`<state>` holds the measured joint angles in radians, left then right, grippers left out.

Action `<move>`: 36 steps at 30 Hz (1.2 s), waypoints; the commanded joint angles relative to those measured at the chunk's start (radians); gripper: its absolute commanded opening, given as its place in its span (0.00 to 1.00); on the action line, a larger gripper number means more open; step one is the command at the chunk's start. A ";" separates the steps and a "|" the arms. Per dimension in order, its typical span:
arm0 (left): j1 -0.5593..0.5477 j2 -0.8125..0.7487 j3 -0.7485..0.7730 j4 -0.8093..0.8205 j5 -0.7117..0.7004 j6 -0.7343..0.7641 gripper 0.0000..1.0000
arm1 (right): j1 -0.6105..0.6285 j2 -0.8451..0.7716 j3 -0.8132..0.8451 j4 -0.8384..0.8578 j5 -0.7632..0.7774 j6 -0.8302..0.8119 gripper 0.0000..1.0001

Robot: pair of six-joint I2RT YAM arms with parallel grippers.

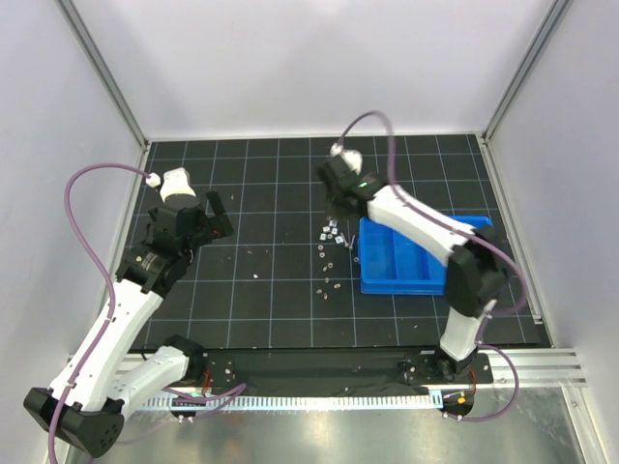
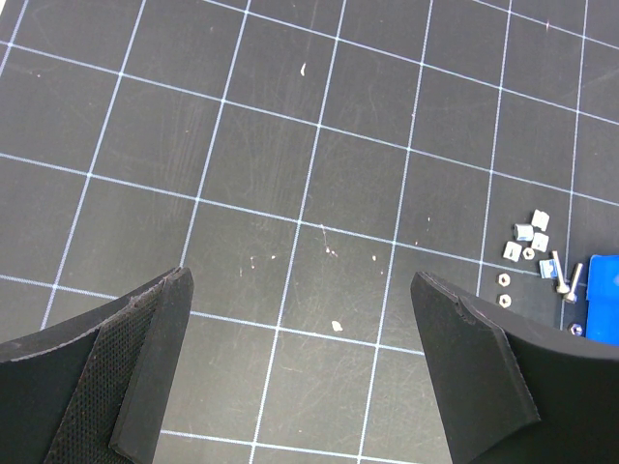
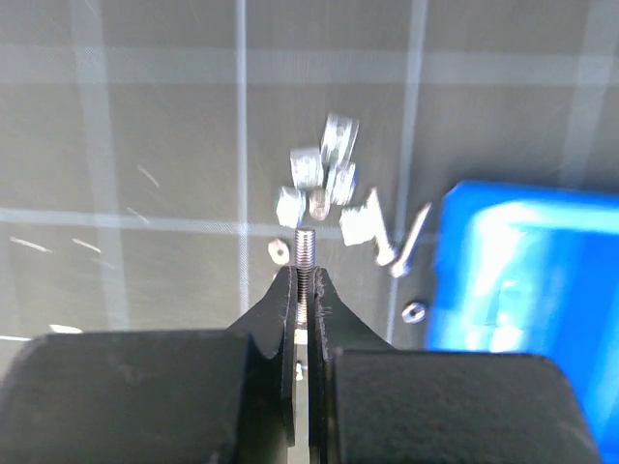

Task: Sort the screws and nuts into containers

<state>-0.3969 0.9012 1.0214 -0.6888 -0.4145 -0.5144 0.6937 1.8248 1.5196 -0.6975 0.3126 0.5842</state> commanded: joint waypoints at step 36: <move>0.013 -0.007 -0.006 0.041 0.026 0.014 1.00 | -0.340 -0.616 -0.296 0.050 0.002 -0.146 0.74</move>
<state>-0.3901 0.9115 1.0164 -0.6853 -0.3920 -0.5144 0.2081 1.2217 1.1664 -0.6651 0.3431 0.4191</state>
